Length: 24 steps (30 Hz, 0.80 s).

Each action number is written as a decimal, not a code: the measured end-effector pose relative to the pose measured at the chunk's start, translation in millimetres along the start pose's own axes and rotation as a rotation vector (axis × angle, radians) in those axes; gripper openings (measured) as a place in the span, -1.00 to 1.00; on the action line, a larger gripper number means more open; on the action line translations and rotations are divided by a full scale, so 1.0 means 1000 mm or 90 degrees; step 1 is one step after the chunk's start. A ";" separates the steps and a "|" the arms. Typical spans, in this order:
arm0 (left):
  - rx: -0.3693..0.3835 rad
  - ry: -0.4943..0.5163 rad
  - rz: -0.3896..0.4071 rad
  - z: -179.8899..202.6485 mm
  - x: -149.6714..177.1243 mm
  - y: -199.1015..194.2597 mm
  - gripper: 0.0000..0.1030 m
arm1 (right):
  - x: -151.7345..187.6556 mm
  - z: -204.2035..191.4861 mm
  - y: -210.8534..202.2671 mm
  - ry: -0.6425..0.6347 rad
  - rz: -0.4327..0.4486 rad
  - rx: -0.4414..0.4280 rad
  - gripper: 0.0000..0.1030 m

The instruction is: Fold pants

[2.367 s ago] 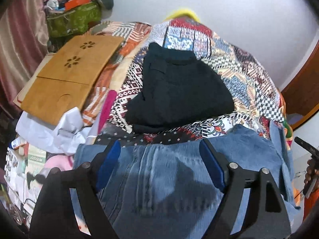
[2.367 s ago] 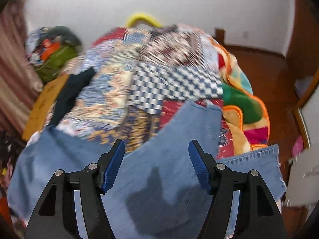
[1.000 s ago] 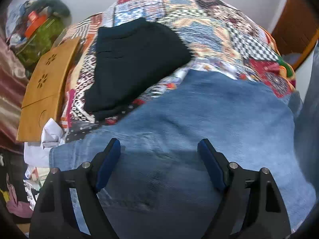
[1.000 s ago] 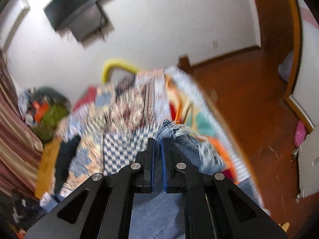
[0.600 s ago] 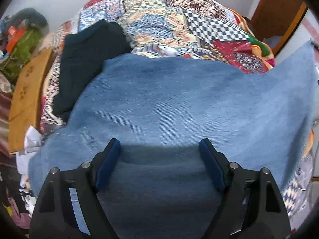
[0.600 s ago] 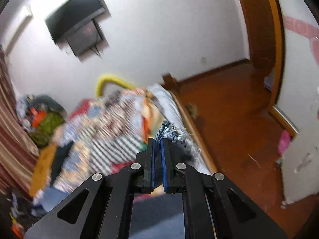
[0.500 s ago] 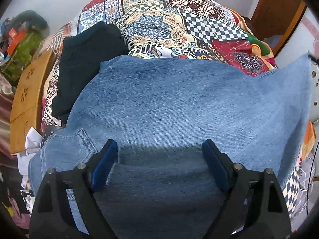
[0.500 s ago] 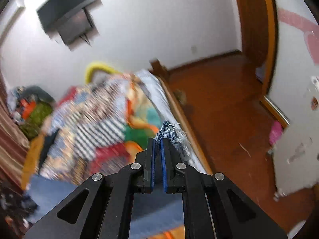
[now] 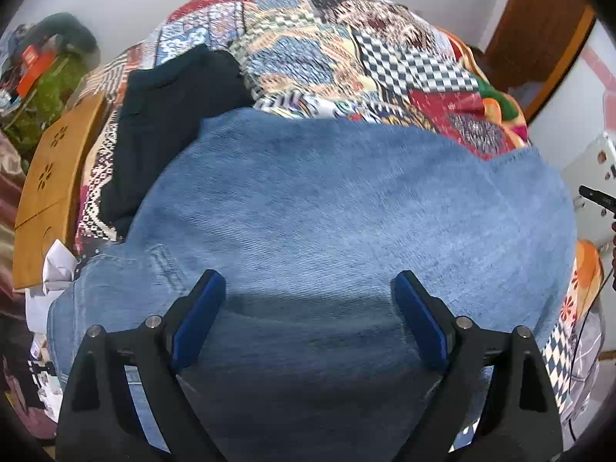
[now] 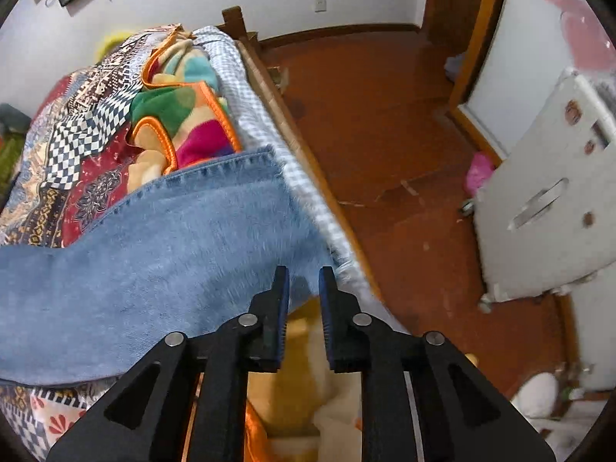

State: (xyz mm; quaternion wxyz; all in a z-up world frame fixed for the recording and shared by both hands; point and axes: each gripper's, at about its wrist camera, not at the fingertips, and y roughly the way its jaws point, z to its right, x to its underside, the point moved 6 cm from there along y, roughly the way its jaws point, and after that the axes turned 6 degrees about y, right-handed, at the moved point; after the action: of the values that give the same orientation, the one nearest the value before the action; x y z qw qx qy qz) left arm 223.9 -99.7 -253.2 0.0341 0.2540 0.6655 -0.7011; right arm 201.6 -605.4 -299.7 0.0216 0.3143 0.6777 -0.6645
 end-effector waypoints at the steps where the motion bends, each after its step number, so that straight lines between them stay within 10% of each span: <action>1: -0.001 -0.011 0.011 -0.006 -0.001 -0.005 0.76 | -0.004 -0.004 -0.010 -0.008 0.014 0.000 -0.71; 13: -0.120 -0.219 0.131 -0.178 0.011 -0.080 0.76 | -0.031 -0.189 -0.114 -0.195 0.184 -0.184 -0.24; 18: -0.172 -0.286 0.103 -0.259 0.049 -0.075 0.76 | -0.004 -0.296 -0.122 -0.302 0.170 -0.284 -0.20; 24: -0.115 -0.380 0.029 -0.312 0.103 -0.027 0.76 | 0.040 -0.406 -0.100 -0.413 0.117 -0.344 -0.16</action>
State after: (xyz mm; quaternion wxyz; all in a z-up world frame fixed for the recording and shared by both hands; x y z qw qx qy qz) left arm 221.7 229.9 -265.5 0.2664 0.0476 0.6795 -0.6819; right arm 281.2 -210.5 -181.5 0.3743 0.1314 0.7545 -0.5228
